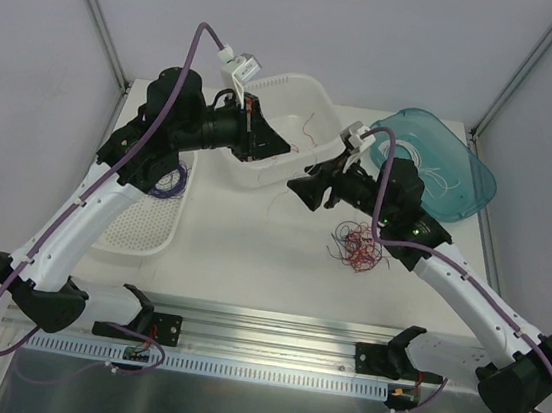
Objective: Untangle the cables
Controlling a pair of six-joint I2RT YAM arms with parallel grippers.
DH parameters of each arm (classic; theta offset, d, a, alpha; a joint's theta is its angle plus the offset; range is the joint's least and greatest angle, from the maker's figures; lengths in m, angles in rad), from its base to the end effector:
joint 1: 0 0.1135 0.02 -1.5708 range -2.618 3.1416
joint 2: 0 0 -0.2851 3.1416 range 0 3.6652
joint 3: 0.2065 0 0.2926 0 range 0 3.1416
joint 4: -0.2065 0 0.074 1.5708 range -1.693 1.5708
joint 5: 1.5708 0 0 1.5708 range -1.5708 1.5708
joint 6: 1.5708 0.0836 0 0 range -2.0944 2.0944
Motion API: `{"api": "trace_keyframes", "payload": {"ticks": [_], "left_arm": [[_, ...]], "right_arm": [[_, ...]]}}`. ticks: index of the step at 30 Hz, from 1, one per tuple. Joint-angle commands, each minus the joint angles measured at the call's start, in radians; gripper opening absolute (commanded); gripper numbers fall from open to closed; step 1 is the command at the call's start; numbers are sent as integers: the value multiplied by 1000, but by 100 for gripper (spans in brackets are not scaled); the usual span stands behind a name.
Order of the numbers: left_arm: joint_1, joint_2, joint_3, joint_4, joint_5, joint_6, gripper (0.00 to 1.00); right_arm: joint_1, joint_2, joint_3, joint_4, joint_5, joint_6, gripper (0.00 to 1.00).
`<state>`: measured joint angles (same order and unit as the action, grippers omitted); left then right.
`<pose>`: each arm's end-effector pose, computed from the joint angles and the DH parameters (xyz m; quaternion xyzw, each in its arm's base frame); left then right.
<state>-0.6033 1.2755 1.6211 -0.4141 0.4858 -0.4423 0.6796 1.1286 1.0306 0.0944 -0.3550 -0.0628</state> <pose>0.2527 -0.2215 0.5296 0.2207 0.6939 -0.4831 0.4862 0.2472 0.2371 0.4023 -0.3691 0.6046 0.3301 0.6240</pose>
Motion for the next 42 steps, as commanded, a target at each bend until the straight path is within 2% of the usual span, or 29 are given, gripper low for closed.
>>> {"api": "trace_keyframes", "payload": {"ticks": [1,6,7,9,10,11,13,18,20,21,23,24,27,28,30,31,34,36,42], "left_arm": [[-12,2,39,49,5,-22,0],[-10,4,39,51,4,-21,0],[-10,4,37,49,4,-21,0],[-10,4,34,49,1,-18,0],[-10,4,33,51,-3,-12,0],[-12,1,28,49,-7,-9,0],[-12,-5,11,51,-30,5,0],[-12,-36,-70,51,-85,37,1],[-10,-50,-96,49,-92,47,5],[-10,-54,-122,49,-92,51,17],[-12,-68,-147,49,-95,65,27],[-10,-74,-168,49,-96,71,38],[-10,-99,-205,49,-110,94,57],[-10,-106,-214,49,-115,108,67],[-10,-122,-240,51,-118,119,76],[-10,-128,-250,52,-116,129,83],[-10,-145,-293,55,-124,142,95],[-12,-151,-331,57,-144,151,99],[-10,-179,-444,55,-207,159,99]], "right_arm": [[6,-38,62,61,-22,-23,62],[8,-39,63,51,-15,-29,47],[8,-38,63,47,-12,-34,38],[8,-41,66,38,-4,-40,28],[6,-43,66,27,2,-49,15],[6,-46,66,19,17,-57,9],[6,-56,75,-24,46,-80,1],[-3,-79,134,-123,129,-163,1],[-12,-89,151,-163,151,-178,1],[-14,-89,169,-192,160,-198,1],[-23,-93,190,-219,188,-216,1],[-26,-93,210,-246,201,-230,1],[-43,-89,246,-283,264,-256,1],[-54,-87,273,-306,310,-270,1],[-66,-73,310,-335,347,-292,1],[-81,-69,345,-341,388,-314,1],[-118,-41,423,-357,444,-362,1],[-150,-11,462,-364,477,-391,1],[-316,51,548,-296,513,-425,1]]}}
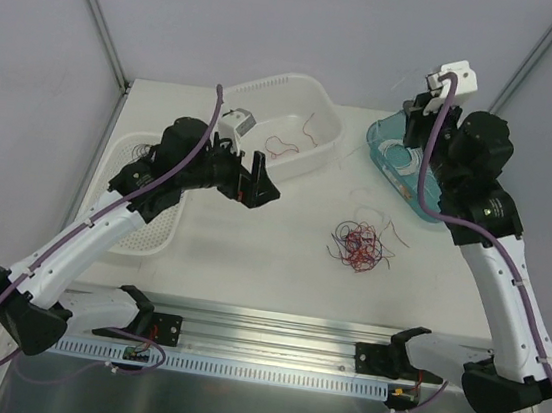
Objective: Untangle the cables
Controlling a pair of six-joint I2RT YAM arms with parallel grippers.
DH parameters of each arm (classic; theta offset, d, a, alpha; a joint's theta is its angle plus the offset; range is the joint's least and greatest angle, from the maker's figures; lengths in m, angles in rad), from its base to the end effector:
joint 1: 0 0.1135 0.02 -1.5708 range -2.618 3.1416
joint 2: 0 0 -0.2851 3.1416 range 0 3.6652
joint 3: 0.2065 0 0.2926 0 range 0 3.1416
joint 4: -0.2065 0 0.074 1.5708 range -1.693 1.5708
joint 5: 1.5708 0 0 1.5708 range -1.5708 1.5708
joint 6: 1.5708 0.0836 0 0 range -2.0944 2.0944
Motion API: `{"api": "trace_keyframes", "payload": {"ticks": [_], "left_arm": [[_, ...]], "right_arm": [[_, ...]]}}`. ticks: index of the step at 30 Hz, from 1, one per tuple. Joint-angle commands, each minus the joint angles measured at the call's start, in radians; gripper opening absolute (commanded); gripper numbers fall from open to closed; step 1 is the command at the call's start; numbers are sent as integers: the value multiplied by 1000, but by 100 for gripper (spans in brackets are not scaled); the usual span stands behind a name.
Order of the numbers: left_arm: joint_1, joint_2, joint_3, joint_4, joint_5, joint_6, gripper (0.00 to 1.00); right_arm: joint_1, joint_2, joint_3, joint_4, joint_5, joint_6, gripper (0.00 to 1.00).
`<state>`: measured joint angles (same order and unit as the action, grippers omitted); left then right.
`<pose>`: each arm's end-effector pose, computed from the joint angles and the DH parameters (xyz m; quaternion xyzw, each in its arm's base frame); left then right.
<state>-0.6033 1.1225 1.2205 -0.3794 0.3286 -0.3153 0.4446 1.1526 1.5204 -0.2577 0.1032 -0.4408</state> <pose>0.2504 -0.2053 0.4156 0.2104 0.7662 -0.3800 0.4735 0.2800 0.1239 0.5503 -0.2507 0.6185 -0.0330 0.7440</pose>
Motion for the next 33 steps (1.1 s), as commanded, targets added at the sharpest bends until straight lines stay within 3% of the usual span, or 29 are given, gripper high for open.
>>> {"api": "trace_keyframes", "payload": {"ticks": [1,15,33], "left_arm": [[-12,-30,-59,20,-57,30,99],[-10,2,-222,20,-100,27,99],[-12,123,-194,20,-91,19,99]], "right_arm": [[-104,54,75,60,53,-45,1],[-394,306,277,84,-34,-24,1],[-606,539,-69,126,-96,233,1]]}}
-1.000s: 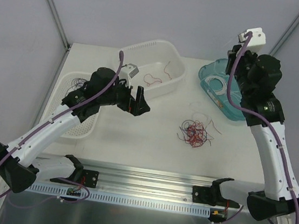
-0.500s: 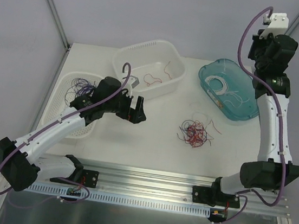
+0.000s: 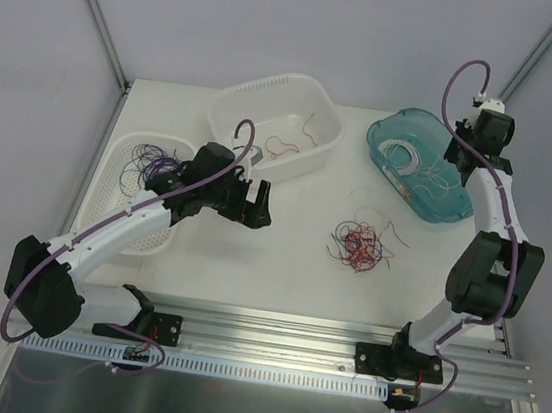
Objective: Untangle the cables
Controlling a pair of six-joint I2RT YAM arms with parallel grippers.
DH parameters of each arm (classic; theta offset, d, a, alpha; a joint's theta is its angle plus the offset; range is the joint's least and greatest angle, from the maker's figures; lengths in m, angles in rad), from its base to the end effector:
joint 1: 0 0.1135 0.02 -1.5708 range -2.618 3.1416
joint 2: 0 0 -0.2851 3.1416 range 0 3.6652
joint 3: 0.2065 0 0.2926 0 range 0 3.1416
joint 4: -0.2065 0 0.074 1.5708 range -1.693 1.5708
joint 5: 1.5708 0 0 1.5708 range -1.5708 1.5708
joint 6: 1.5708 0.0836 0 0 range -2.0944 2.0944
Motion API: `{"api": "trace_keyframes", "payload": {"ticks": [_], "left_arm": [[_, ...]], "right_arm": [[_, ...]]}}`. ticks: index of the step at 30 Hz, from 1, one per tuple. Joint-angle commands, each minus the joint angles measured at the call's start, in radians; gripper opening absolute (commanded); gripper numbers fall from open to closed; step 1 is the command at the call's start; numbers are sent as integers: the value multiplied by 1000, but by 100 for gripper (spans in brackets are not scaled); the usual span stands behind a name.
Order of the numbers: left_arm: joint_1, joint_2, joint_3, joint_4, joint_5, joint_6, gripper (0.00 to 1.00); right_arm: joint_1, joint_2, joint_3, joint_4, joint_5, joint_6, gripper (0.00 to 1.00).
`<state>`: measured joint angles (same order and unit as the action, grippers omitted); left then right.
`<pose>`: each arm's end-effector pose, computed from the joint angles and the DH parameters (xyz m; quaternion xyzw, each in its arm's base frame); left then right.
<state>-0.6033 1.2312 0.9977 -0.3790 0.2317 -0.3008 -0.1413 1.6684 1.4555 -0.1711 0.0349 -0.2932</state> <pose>0.2729 -0.2114 0.2851 0.1855 0.8633 -0.2923 0.3671 0.4812 -0.0714 0.3363 -0.0532 0.8273 -0.1346 0.5428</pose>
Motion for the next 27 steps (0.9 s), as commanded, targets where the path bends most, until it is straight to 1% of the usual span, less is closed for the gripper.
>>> {"api": "trace_keyframes", "payload": {"ticks": [1,2,4,5,7,8,10,11,13,15,17,19,20,23,27], "left_arm": [[-12,19,30,19,6,3,99],[-10,24,32,20,9,2,99],[-12,39,35,19,17,-1,99],[-12,42,36,20,24,-1,99],[-12,54,38,20,29,-6,99],[-12,57,38,20,34,-8,99],[-12,71,39,20,40,-11,99],[-10,77,41,20,41,-9,99],[-12,97,47,20,52,-9,99],[-12,115,53,20,61,-11,99],[-12,126,61,22,72,-12,99],[-12,140,67,22,75,-12,99],[-12,145,68,22,77,-12,99],[-12,159,73,20,89,-12,99],[-12,160,67,20,101,-14,99]], "right_arm": [[-24,46,5,-3,-27,91,1],[-26,83,15,-31,-26,94,3],[-26,102,34,-85,-1,108,14],[-26,99,34,-94,6,115,32],[-26,84,36,-116,20,138,46],[-23,68,36,-136,25,146,59],[-11,28,36,-168,49,163,69],[9,15,39,-182,60,164,76],[38,-21,37,-227,80,166,80],[86,-47,16,-246,59,169,80],[127,-85,-16,-254,21,172,80],[140,-99,-58,-277,-61,167,79],[184,-99,-67,-287,-84,148,78],[236,-67,-101,-327,-105,103,76],[253,26,-107,-378,-179,48,73]]}}
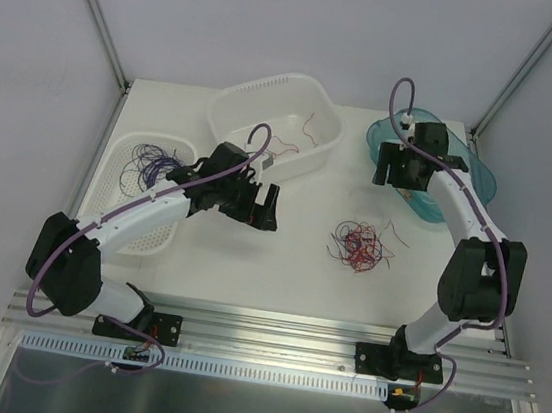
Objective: Untangle the cables
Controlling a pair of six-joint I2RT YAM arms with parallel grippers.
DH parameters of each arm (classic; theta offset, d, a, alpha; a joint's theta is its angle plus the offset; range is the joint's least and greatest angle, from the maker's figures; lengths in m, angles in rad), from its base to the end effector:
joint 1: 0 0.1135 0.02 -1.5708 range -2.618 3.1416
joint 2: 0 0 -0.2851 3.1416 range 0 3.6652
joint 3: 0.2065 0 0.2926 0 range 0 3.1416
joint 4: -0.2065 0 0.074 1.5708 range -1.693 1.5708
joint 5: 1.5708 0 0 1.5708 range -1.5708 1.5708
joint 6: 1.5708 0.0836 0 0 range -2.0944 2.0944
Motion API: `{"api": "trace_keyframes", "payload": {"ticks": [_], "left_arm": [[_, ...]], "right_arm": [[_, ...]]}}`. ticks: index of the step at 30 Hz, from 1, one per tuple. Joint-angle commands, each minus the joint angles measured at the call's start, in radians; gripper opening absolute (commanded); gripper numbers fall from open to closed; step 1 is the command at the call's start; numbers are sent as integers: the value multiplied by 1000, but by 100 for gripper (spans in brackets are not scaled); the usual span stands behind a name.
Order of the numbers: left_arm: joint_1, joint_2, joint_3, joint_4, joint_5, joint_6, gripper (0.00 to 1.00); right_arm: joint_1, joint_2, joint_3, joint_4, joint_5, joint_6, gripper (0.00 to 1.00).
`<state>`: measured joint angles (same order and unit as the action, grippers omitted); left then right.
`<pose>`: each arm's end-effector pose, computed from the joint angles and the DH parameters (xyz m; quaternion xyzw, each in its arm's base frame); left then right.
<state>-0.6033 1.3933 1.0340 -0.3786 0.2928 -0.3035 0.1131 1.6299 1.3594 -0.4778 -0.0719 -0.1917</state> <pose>0.2933 -0.2314 0.2460 0.1935 0.8858 -0.2952 0.3013 0.4407 0.0561 0.2723 -0.1533 0.9032 0.0172 0.4005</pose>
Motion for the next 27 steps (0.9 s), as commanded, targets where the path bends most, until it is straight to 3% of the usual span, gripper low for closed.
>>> {"api": "trace_keyframes", "payload": {"ticks": [1,15,17,20,24,27], "left_arm": [[-12,-5,29,20,43,-14,99],[-16,-91,-54,21,23,-40,99],[-15,-99,-60,20,22,-45,99],[-16,-99,-65,20,25,-48,99],[-21,-91,-54,21,31,-49,99],[-26,-83,-42,21,34,-43,99]], "right_arm": [[5,83,-10,-79,-71,-60,72],[22,298,34,-71,-26,-83,67],[25,297,9,-62,-42,-69,61],[37,288,-8,-53,-57,-69,44],[54,242,-22,-45,-69,-61,4],[75,159,-26,-41,-89,-51,1]]}}
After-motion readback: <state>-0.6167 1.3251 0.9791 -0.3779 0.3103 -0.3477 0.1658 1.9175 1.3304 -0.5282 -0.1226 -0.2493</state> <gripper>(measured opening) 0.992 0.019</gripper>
